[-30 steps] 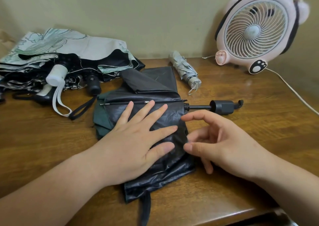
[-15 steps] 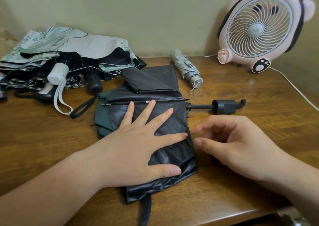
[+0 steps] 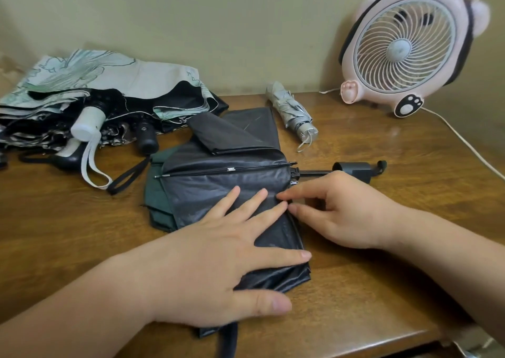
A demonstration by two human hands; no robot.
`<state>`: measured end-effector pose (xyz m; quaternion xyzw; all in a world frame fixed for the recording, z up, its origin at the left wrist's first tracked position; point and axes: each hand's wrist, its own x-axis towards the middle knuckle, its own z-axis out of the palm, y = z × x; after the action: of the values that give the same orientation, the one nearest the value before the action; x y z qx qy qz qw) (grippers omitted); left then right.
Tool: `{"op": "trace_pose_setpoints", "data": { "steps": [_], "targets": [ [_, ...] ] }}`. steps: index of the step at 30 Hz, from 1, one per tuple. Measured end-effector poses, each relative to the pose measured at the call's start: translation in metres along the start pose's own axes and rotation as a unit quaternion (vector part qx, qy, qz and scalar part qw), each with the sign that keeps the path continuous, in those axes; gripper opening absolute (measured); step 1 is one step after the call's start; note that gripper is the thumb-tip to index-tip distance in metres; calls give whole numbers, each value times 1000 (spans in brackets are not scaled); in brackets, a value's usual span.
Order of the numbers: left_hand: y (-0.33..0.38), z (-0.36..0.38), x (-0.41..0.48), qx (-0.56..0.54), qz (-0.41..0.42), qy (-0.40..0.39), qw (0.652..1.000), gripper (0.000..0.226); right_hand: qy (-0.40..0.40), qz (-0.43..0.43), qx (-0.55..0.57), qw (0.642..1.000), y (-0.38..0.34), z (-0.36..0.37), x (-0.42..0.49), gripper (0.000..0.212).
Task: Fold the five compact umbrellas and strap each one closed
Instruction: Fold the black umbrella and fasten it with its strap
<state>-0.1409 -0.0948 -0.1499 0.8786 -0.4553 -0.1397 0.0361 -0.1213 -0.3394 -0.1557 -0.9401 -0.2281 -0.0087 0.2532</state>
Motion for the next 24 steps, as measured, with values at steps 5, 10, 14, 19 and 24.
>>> {"op": "trace_pose_setpoints", "data": {
  "steps": [5, 10, 14, 19, 24],
  "targets": [
    [4, 13, -3, 27, 74, -1, 997, 69, 27, 5, 37, 999, 5, 1, 8, 26],
    [20, 3, -11, -119, 142, -9, 983, 56, 81, 2, -1, 997, 10, 12, 4, 23],
    [14, 11, -11, -113, 105, 288, 945, 40, 87, -11, -21, 996, 10, 12, 3, 26],
    [-8, 31, 7, -1, 93, 287, 953, 41, 87, -38, -29, 995, 10, 11, 3, 30],
    [-5, 14, -1, 82, 10, 213, 974, 44, 101, -57, -39, 993, 9, 13, 0, 32]
  ]
}}
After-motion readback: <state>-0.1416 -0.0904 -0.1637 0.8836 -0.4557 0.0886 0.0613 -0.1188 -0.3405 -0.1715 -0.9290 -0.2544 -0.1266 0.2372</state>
